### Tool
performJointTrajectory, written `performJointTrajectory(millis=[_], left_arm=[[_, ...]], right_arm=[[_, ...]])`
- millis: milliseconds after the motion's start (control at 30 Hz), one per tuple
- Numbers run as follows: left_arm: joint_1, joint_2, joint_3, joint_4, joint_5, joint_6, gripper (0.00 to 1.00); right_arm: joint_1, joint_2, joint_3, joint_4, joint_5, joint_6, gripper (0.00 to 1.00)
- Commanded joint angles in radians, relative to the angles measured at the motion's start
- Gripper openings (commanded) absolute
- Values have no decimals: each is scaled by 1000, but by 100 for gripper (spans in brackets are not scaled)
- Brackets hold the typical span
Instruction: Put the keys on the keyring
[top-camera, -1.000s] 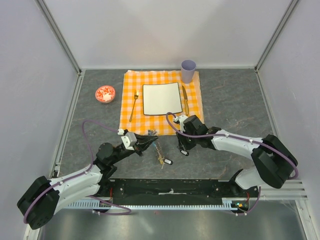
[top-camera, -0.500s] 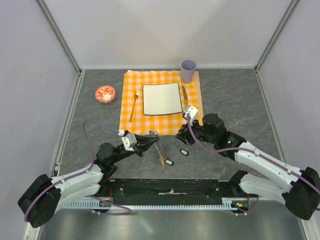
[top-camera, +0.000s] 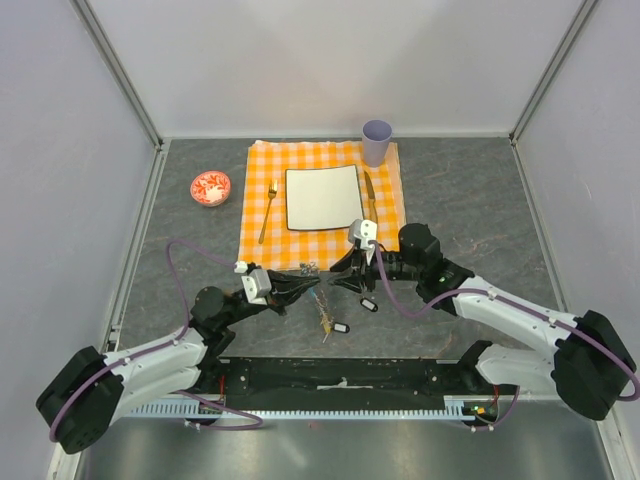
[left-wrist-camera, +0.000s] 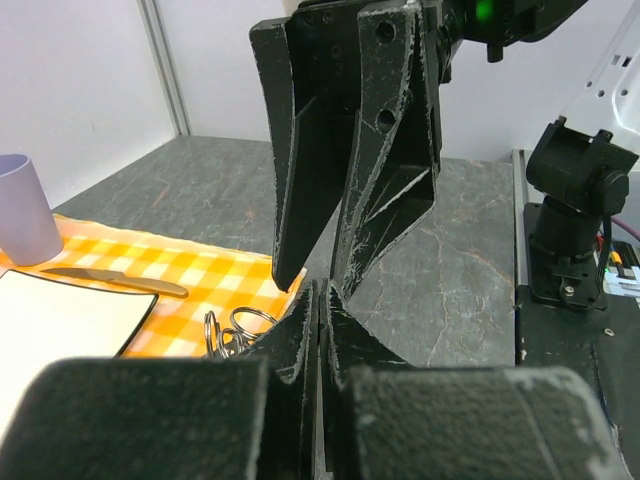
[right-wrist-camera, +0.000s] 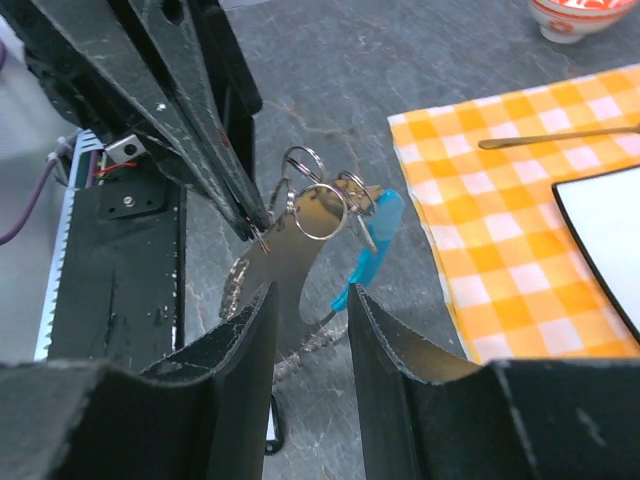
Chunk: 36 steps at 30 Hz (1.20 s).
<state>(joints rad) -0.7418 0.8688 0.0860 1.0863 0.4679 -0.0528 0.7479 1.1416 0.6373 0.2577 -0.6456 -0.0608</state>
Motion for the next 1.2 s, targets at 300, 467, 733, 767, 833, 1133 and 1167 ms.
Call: performJointTrajectory(millis=[300,467,733,767,833,1133,1167], left_arm=[[-1,29,15,153,35,-41,2],[-1,27,12,161,40,-47,2],[1,29,11,170,43,-53,2],[-1,29,11,172,43,-53,2],[-1,27,9,173,41,-55,2],[-1,-112,56,-125,-27,56,23],[1,-138,63,-220,-41,89,27]], right_arm=[[1,55,24,183,-192,19,39],[1,66,22,193,-201,26,36],[5,84,27,222,-229,44,17],[4,89,28,222,-232,44,13],[5,92,28,216,-241,49,0],[7,18,128,-177,-97,-135,0],[7,15,149,-202,-76,-143,0]])
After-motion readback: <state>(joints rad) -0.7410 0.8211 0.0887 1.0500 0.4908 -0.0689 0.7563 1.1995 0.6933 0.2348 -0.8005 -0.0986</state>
